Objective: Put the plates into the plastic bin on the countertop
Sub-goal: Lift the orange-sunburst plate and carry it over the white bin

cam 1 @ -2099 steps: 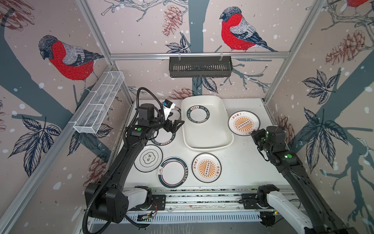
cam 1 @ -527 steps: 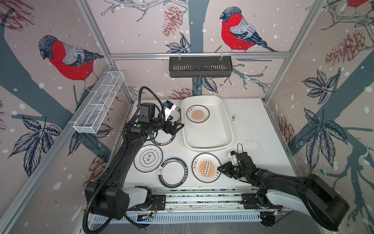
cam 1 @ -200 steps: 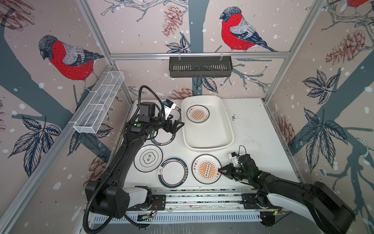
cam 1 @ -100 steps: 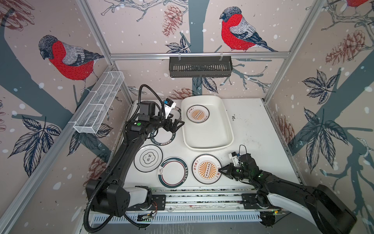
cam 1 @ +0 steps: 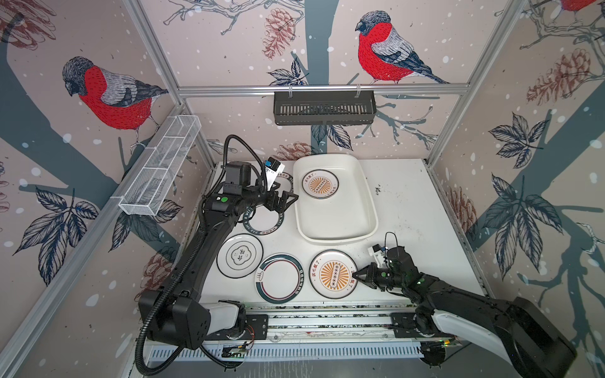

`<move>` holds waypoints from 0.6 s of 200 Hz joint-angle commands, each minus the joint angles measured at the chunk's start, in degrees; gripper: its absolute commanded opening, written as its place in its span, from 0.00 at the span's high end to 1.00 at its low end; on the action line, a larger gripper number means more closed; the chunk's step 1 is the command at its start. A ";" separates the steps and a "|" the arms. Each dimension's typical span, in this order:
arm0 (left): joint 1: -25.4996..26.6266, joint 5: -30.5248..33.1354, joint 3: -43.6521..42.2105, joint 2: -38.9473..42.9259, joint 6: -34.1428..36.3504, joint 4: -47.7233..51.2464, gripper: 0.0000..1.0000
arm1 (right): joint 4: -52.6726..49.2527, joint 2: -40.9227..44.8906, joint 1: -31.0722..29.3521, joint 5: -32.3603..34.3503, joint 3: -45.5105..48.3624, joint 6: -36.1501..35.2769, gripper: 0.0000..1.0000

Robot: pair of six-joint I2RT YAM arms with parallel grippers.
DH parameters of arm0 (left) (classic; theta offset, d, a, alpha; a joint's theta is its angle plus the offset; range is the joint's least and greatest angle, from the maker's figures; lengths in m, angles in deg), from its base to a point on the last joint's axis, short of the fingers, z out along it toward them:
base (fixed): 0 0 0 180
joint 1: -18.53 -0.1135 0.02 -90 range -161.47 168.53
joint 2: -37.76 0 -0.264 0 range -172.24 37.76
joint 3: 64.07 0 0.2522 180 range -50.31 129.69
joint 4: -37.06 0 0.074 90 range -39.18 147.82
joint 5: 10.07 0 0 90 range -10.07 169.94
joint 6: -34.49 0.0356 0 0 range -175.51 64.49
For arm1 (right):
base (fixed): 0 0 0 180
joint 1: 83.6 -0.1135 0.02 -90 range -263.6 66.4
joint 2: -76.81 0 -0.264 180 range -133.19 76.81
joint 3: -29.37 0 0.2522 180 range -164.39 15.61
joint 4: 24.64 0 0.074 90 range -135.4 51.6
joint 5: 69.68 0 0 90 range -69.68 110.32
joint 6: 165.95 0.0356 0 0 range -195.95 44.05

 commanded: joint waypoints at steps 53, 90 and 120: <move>0.10 -0.43 1.03 0.03 -0.51 0.03 0.03 | -7.71 1.55 0.01 -4.72 -5.18 -5.28 0.99; 0.16 0.03 1.24 0.23 0.11 0.66 0.03 | -15.86 2.81 0.00 -5.46 -9.80 -9.26 0.99; 0.09 -0.51 2.38 0.06 -0.65 1.28 0.03 | -20.18 2.12 0.09 -6.29 -14.04 -11.86 0.99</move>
